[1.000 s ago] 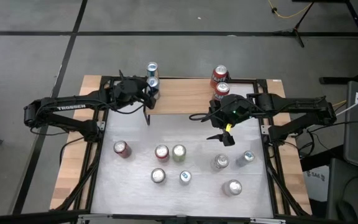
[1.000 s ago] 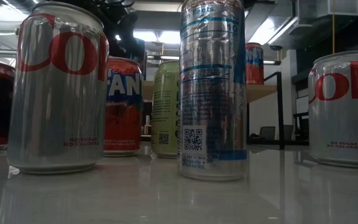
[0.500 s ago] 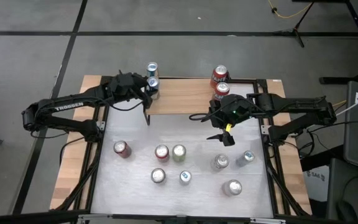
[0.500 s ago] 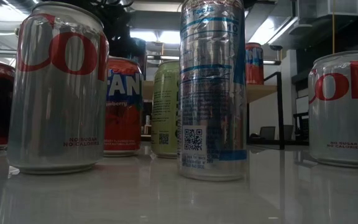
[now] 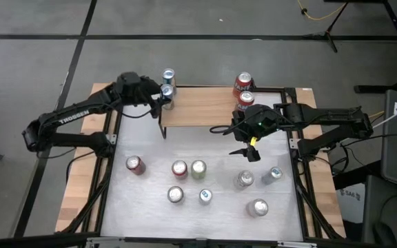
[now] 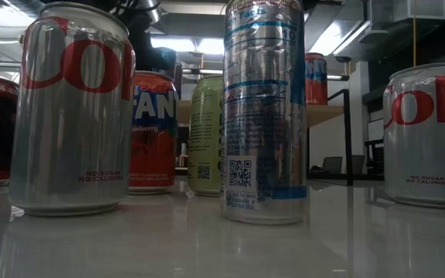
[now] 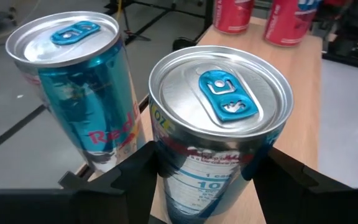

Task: Sort soda cans
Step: Put the bottom left blue soda can on the shelf aligned with the blue soda can

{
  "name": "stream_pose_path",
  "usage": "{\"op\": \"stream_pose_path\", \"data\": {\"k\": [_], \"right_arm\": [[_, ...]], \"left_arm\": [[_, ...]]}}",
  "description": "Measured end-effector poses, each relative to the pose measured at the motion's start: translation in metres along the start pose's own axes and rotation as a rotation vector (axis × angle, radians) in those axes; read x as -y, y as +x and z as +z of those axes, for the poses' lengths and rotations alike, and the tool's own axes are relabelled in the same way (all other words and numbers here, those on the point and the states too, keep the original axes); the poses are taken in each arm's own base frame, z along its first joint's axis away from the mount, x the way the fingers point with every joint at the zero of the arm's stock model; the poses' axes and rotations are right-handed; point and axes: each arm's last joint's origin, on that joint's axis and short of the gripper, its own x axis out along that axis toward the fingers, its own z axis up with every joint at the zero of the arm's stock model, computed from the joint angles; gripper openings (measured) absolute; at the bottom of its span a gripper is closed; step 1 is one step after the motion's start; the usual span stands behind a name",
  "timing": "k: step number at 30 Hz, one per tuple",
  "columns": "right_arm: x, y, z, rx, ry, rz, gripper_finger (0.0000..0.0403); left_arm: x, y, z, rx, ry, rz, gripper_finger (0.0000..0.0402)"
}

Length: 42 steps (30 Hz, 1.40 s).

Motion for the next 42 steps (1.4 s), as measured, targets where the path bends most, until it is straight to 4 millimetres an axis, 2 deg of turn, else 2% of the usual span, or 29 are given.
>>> {"op": "stream_pose_path", "data": {"k": [18,24,29,42], "right_arm": [[0.000,0.000,0.000,0.000,0.000,0.000,0.0344],[0.000,0.000,0.000,0.000,0.000,0.000,0.0344],[0.000,0.000,0.000,0.000,0.000,0.000,0.0344],[0.000,0.000,0.000,0.000,0.000,0.000,0.0344]], "left_arm": [[-0.020,-0.003,-0.001,0.035,0.061,-0.157,0.0208],[-0.022,0.006,-0.003,0.023,0.081,-0.186,0.0209],[-0.023,0.012,-0.003,0.023,0.091,-0.201,0.0223],[-0.024,0.012,-0.004,0.011,0.091,-0.164,0.0253]]}}
